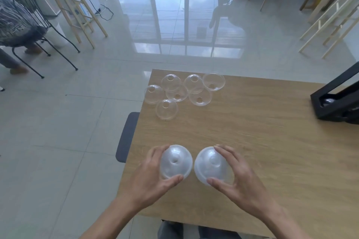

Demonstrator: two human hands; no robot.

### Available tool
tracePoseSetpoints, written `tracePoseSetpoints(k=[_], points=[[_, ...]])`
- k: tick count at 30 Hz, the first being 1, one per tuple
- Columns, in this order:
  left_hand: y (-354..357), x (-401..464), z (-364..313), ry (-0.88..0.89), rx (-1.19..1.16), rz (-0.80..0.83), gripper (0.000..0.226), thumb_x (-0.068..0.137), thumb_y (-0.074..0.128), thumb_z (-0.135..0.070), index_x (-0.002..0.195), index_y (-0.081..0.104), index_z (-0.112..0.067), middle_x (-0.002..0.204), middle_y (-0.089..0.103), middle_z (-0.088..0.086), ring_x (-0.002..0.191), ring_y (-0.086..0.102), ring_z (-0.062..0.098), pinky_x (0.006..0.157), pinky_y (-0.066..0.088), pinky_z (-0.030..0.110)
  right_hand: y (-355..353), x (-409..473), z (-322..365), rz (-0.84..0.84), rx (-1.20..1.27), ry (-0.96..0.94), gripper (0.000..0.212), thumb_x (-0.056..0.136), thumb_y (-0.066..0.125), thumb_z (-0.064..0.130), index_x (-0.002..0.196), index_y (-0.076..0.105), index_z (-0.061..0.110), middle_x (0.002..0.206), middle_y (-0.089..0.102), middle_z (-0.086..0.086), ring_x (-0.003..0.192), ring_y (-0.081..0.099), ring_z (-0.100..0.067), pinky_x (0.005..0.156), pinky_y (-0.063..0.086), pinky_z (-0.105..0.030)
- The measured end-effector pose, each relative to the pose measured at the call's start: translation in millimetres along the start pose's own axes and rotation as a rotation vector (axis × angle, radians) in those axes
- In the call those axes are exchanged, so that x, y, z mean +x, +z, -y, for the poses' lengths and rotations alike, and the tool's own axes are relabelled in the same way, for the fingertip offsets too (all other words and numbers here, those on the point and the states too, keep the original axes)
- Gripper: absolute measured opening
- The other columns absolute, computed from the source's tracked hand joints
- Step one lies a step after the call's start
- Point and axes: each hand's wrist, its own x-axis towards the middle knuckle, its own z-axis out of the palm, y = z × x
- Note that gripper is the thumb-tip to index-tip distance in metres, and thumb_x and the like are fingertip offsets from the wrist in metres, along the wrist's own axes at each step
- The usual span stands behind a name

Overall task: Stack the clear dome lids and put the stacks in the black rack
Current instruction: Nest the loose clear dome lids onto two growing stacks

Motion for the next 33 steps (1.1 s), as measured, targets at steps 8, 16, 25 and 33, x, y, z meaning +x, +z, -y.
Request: tracePoseSetpoints(k=[8,16,25,33], points=[[22.9,6.8,-7.0,-0.098,-0.031,-0.085,0.096,0.078,0.073,-0.074,0.156,0.029,-0.04,0.148,0.044,-0.022,0.128,0.049,0.0,0.1,0.043,0.021,20.2,11.8,-19.1,-0.001,0.104,0.056,0.096,0.085,0.077,0.067,0.163,0.028,0.041,0.166,0.026,0.03,0.155,0.021,0.007,0.117,0.018,-0.004],[25.1,32.6,-17.8,-0.162,-0.002,-0.141,0.088,0.076,0.068,-0.079,0.148,0.026,-0.052,0.132,0.045,-0.023,0.12,0.057,0.008,0.084,0.048,0.025,8.6,34.3,-31.7,0.026,0.138,0.038,0.103,0.082,0.076,0.073,0.164,0.022,0.041,0.167,0.022,0.03,0.155,0.015,0.009,0.121,0.02,-0.014],[-15.2,87.9,4.3,-0.222,-0.006,-0.254,0.068,0.094,0.047,-0.08,0.146,0.049,-0.037,0.15,0.05,-0.016,0.129,0.059,0.013,0.102,0.052,0.046,-31.3,104.0,-49.4,-0.134,0.143,0.097,0.055,0.106,0.046,0.062,0.147,0.057,0.027,0.146,0.055,0.013,0.133,0.056,-0.01,0.107,0.052,-0.049],[-12.5,183.3,33.7,-0.119,0.262,-0.304,0.068,0.09,0.073,-0.057,0.145,0.055,-0.019,0.144,0.058,0.0,0.127,0.055,0.033,0.102,0.049,0.048,-13.5,205.7,-59.1,-0.01,-0.418,-0.062,0.045,0.097,0.074,0.033,0.137,0.067,0.013,0.138,0.065,-0.008,0.126,0.058,-0.032,0.101,0.052,-0.05]])
